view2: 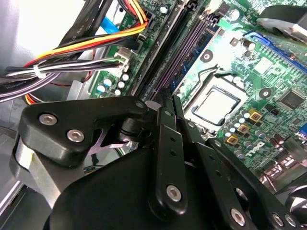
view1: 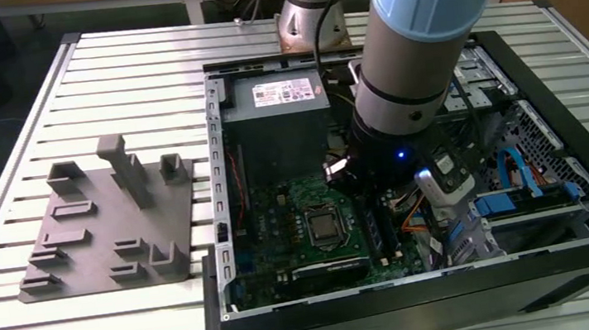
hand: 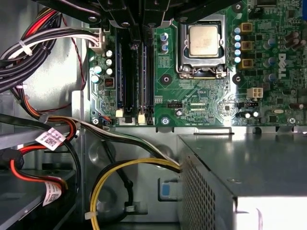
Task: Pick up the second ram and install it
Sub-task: 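Insert the second ram into the second slot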
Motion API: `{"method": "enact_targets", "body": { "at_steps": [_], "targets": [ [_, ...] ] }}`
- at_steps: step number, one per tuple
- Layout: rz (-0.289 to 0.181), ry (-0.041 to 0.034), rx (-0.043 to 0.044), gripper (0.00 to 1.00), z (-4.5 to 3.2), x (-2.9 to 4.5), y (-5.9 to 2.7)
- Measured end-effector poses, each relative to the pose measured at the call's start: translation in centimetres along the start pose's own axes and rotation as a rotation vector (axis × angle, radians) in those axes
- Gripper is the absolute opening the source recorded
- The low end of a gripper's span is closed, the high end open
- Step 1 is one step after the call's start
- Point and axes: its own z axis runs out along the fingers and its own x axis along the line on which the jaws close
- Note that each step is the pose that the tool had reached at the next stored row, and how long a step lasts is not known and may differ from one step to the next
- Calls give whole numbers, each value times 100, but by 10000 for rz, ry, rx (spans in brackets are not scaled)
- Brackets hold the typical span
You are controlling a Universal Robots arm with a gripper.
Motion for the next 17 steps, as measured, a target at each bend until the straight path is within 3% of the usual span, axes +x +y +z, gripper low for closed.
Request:
{"method": "enact_targets", "body": {
  "at_steps": [6, 13, 17],
  "targets": [
    [-1, 0, 13, 13, 6, -4, 1],
    [18, 6, 135, 13, 12, -9, 6],
    [70, 5, 149, 13, 14, -12, 12]
  ]
}}
